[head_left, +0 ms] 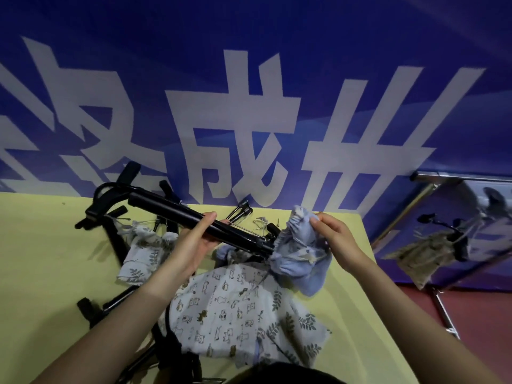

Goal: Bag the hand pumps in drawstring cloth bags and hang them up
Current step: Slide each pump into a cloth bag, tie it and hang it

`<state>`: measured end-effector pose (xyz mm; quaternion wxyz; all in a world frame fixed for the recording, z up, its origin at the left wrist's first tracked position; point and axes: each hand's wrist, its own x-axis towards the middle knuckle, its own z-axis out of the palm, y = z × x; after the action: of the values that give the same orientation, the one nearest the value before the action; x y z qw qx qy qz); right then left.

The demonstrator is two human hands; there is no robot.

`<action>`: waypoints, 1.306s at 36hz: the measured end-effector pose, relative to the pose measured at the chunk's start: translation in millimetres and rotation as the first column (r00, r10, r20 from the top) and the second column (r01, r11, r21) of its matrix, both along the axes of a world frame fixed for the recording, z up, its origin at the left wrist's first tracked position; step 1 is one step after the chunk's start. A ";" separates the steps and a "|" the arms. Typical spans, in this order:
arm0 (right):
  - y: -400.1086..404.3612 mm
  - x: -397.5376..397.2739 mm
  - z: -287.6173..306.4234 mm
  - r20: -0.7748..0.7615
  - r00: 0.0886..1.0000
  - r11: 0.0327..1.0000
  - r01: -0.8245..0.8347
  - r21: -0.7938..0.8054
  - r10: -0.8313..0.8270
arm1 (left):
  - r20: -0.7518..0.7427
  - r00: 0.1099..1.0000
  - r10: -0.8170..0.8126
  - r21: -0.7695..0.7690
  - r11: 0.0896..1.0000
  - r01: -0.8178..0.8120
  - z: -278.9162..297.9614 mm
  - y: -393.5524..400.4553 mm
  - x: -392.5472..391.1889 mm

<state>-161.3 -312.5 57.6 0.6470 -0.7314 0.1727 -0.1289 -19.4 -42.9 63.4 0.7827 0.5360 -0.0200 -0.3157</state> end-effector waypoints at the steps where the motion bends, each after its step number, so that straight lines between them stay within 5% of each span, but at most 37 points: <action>1: 0.7 0.2 0.8 -0.006 1.000 1.000 -0.006 -0.027 0.006 | -0.009 1.000 -0.005 -0.020 1.000 0.004 1.5 -0.8 -0.3; 8: 9.2 1.8 -11.0 -0.204 0.975 0.987 -0.113 -0.116 0.087 | -0.030 1.000 -0.008 -0.073 0.997 0.006 9.2 -15.1 -13.4; 17: 22.5 -1.4 -12.6 -0.304 0.953 0.976 0.075 0.206 -0.009 | -0.015 1.000 0.028 -0.074 0.997 -0.029 -9.3 -31.7 -45.0; 24: 25.0 2.6 3.4 -0.302 0.952 0.978 0.026 0.209 0.039 | -0.033 0.998 0.053 -0.109 0.992 -0.056 -18.1 -36.5 -49.4; 30: 28.4 0.8 12.3 -0.355 0.935 0.997 -0.045 -0.068 0.018 | 0.075 0.991 0.111 -0.112 0.988 -0.103 -8.2 -36.6 -46.6; 35: 29.5 8.0 15.8 -0.371 0.922 0.847 -0.106 -0.522 -0.114 | 0.162 0.980 0.118 -0.070 0.992 -0.108 -1.8 -39.1 -48.9; 47: 20.9 5.0 33.7 -0.279 0.950 0.948 0.046 -0.314 -0.139 | 0.283 0.954 0.099 -0.099 0.992 -0.074 13.3 -46.1 -47.0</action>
<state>-156.2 -291.6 91.3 0.4866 -0.8241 0.2807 -0.0728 -66.4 -89.0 76.6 0.8073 0.5417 -0.1236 -0.1988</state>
